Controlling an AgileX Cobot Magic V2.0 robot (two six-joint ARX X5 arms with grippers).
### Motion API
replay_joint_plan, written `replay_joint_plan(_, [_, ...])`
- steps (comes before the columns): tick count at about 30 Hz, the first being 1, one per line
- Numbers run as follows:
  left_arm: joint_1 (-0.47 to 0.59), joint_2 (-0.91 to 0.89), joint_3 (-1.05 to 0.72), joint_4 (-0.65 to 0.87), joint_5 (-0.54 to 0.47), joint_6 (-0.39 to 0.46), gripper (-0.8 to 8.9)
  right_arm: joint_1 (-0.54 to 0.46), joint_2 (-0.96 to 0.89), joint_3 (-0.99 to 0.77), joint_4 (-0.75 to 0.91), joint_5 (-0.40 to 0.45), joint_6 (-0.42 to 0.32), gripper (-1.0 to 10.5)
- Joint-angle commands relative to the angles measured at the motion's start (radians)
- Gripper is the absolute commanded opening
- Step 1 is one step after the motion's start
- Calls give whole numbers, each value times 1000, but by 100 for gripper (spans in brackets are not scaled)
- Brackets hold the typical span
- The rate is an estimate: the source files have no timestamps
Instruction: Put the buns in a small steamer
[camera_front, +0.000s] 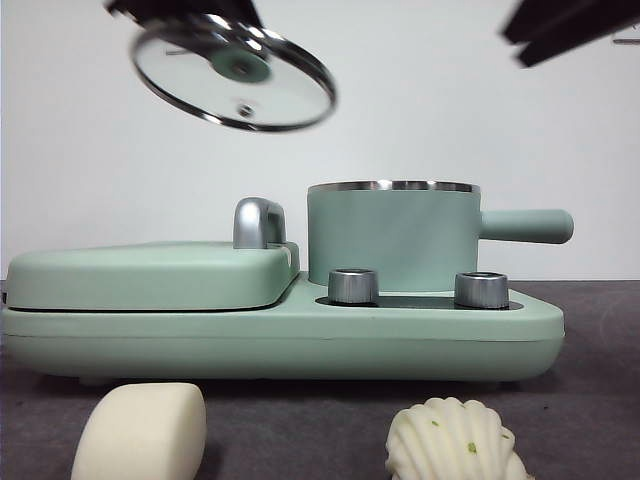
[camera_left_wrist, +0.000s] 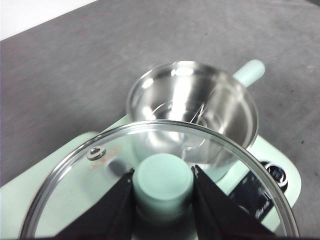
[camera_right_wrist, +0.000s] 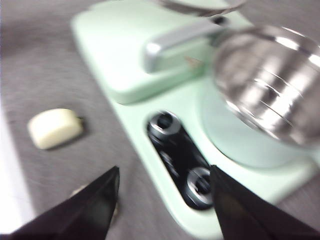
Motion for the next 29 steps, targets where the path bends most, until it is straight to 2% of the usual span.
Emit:
replay_joint_plan(1, [11,-49,17,-9,-34,-3,13,95,59,16,52,-2,-10,296])
replay_joint_plan(7, [47,-148,16,-81,-93,-4,12,261,207,16,140,3,-3,299])
replay_joint_plan(13, [75,-201,16,-124,-117,-19,12,369,369,16,222,5,-3,333])
replay_joint_plan(20, [90,-216,16,-126,-122,-52,12,438,559,16,342,6,-3,383])
replay_joint_plan(29, [91,-216,16,-126,-146,-51,12,490,719,16,450,39,-2,393])
